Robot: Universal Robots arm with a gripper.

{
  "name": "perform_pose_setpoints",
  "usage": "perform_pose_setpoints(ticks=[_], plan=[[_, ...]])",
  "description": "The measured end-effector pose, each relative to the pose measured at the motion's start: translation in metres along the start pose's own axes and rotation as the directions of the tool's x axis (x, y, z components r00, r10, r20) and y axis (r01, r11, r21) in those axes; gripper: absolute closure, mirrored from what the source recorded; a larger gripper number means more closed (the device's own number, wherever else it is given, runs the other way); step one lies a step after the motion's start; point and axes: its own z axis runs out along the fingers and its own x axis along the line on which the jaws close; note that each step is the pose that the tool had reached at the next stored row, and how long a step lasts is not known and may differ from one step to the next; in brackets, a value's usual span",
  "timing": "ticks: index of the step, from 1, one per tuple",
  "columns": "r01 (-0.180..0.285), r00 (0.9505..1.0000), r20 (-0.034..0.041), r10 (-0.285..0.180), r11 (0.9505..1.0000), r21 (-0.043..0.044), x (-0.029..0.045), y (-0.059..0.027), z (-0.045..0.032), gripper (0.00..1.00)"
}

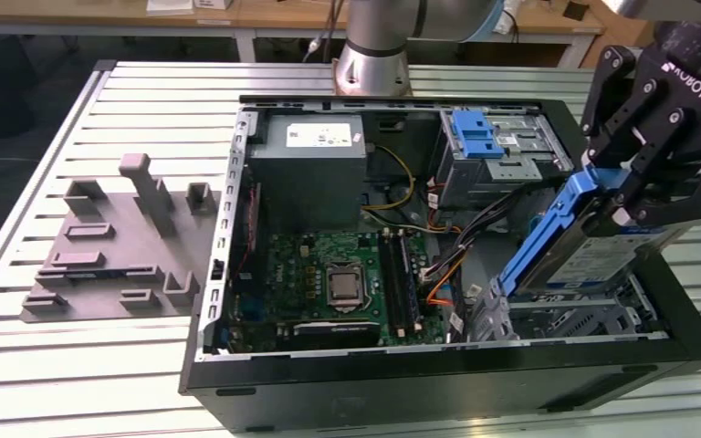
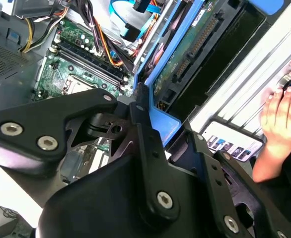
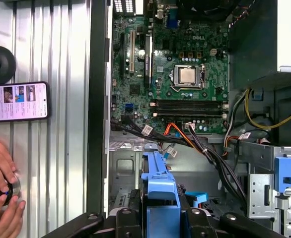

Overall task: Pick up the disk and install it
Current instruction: 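Insert the disk into the insertion slot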

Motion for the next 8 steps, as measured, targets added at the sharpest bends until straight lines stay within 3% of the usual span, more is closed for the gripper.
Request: perform_pose_setpoints(ticks=[8], plan=[[0.0,1.0,0.0026,0.0,1.0,0.0009,0.0002,0.0,0.0062,0.64]])
